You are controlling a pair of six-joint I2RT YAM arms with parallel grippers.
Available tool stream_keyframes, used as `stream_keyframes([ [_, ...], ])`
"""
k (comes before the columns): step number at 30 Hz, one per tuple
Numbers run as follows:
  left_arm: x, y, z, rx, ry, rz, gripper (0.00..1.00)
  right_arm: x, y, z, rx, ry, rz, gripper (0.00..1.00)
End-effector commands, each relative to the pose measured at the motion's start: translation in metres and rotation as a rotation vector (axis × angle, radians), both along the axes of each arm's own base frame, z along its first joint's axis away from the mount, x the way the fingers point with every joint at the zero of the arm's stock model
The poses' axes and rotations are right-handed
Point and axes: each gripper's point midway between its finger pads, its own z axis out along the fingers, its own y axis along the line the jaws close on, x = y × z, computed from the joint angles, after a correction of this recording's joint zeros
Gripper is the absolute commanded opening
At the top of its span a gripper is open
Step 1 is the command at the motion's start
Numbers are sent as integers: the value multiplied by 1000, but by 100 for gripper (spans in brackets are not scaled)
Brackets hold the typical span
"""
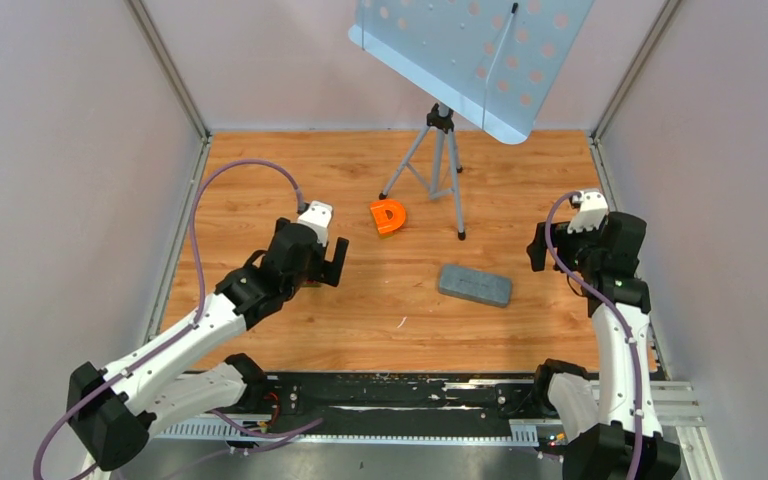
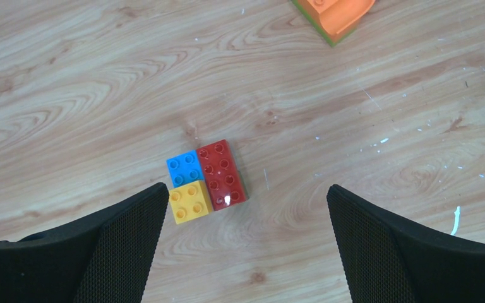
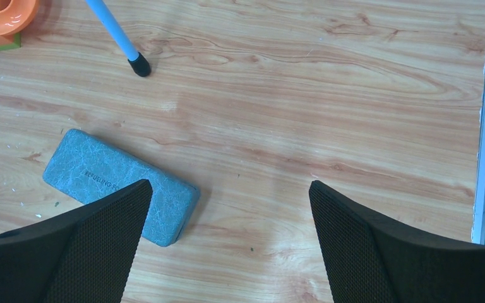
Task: Organize the sunglasses
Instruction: Reset both arms
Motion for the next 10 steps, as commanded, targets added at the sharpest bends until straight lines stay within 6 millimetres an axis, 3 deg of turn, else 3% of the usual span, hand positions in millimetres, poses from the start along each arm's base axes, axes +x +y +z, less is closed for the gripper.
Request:
stream_keyframes([
  [1,2,7,5,-13,-38,33,100,-1,0,-4,-1,-2,10,100],
  [10,2,5,1,-12,-23,31,100,0,4,-2,14,-2,25,100],
])
